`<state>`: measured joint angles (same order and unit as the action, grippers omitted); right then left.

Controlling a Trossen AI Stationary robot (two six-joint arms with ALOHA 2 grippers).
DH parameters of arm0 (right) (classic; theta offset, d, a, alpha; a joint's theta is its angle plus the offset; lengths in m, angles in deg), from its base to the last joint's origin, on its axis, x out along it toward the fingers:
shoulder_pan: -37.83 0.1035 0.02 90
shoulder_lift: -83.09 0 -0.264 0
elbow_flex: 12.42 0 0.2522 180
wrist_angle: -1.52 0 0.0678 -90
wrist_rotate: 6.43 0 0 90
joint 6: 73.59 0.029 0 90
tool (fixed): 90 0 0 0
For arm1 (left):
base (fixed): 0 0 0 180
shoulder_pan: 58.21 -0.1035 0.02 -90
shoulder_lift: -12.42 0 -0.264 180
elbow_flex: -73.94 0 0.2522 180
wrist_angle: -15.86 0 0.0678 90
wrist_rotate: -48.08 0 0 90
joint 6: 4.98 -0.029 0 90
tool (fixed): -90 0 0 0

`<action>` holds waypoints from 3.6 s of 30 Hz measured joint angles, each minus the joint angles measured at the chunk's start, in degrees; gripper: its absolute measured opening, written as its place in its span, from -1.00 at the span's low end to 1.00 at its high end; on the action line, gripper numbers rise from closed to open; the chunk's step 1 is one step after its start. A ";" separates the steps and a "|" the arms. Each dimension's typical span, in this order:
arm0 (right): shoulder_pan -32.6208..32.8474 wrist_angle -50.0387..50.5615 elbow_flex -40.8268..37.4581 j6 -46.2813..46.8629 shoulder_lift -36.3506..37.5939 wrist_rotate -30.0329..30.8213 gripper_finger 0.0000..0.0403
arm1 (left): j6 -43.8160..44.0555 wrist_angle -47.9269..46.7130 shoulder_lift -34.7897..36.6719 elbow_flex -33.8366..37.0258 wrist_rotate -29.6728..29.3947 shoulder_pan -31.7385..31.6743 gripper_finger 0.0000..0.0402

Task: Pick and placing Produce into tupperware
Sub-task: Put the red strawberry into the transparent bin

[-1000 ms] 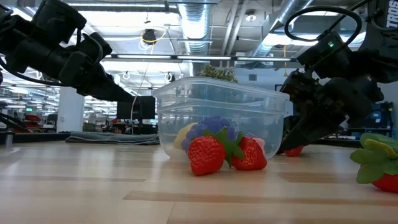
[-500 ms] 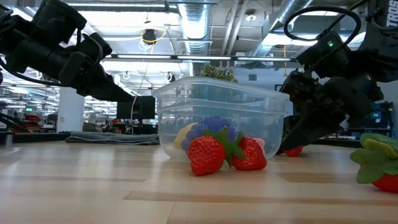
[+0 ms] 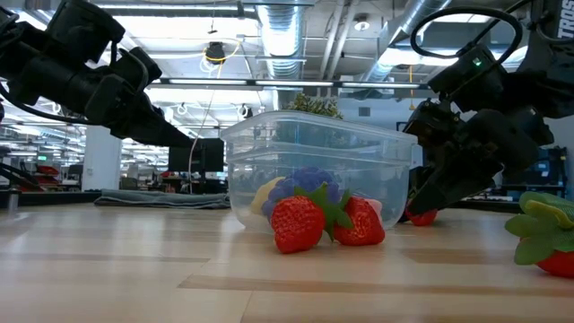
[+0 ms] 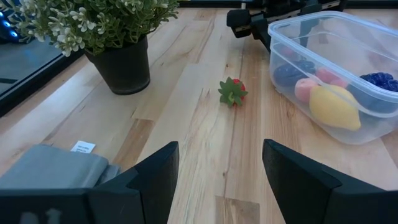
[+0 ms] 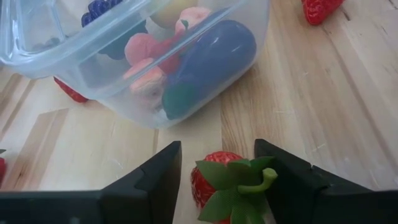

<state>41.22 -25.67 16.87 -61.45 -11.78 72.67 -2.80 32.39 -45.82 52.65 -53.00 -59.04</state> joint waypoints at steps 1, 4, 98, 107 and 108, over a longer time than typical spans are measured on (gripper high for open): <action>0.01 0.00 0.00 0.00 0.00 0.00 0.14 | 0.00 0.00 0.01 0.00 0.00 0.00 0.11; 0.01 0.11 0.00 0.00 0.00 0.02 0.14 | 0.00 -0.02 0.01 0.00 0.00 -0.01 0.11; 2.18 0.88 -0.13 -1.20 -0.02 3.15 0.09 | 0.50 -0.02 -0.01 0.00 0.00 -0.01 0.11; 2.18 1.36 -0.09 -0.63 0.02 3.20 0.16 | 0.52 -0.02 0.01 0.00 0.00 -0.01 0.11; 2.18 1.38 -0.09 -0.91 0.02 3.25 0.16 | 0.50 -0.02 0.01 0.00 -0.01 -0.01 0.11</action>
<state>43.40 -24.29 16.78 -62.36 -11.75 75.93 -2.30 32.36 -45.82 52.65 -53.01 -59.05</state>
